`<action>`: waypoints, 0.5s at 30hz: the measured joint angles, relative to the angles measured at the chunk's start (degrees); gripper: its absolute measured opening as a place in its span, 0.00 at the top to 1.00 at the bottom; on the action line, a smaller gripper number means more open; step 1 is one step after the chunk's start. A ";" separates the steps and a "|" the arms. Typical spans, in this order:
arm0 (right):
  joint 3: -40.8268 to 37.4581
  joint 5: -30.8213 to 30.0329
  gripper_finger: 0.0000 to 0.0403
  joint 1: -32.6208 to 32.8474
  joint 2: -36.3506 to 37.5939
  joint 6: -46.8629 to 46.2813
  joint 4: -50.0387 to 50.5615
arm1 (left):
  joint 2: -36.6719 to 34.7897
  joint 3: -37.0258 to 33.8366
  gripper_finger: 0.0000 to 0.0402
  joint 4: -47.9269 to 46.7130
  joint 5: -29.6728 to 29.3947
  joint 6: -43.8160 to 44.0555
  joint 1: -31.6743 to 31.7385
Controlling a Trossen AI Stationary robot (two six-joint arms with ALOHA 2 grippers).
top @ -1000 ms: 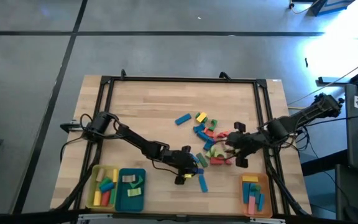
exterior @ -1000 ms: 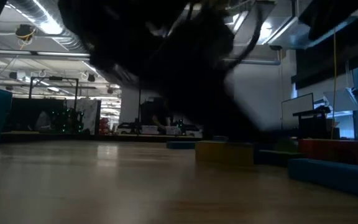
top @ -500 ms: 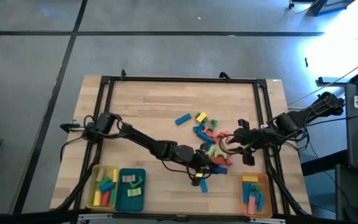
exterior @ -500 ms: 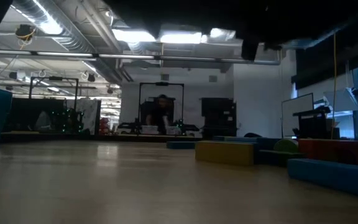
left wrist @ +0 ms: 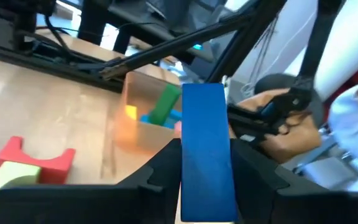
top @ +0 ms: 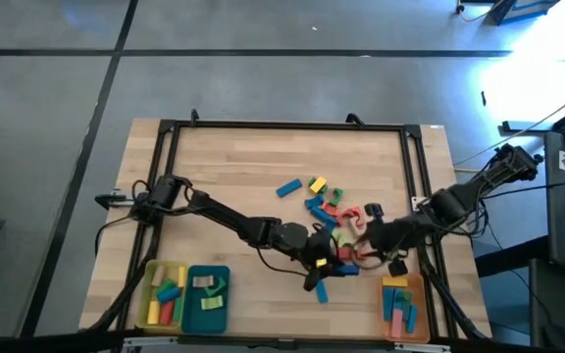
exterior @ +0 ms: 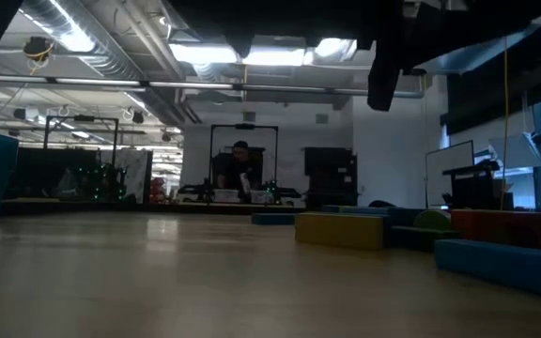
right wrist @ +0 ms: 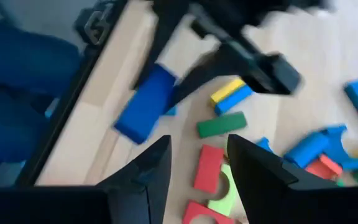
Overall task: Sort blocks by size
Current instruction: Put the dark blue rectangular block into the orange bin
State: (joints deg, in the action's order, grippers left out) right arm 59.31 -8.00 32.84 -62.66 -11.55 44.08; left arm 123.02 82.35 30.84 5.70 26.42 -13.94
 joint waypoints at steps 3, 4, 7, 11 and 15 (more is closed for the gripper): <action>0.00 -1.15 0.60 3.15 -0.46 2.73 -1.85 | -0.02 0.00 0.75 0.36 1.91 1.87 1.05; 0.00 -2.36 0.60 4.31 -0.73 2.89 -1.89 | -0.02 0.00 0.76 0.07 2.16 2.36 1.42; 0.00 -8.39 0.60 7.44 -1.08 3.07 -2.36 | -0.02 0.00 0.77 0.68 3.18 3.36 2.37; -0.02 -15.58 0.60 10.69 -2.37 3.09 -1.99 | -0.02 0.00 0.75 3.48 3.98 3.61 3.12; -0.02 -19.06 0.60 12.99 -3.92 3.09 -2.26 | -0.02 0.00 0.74 5.65 4.78 4.47 3.59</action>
State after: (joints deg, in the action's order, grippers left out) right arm 59.29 -27.06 45.83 -66.57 -8.46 41.82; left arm 123.00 82.35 36.49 10.48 30.89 -10.35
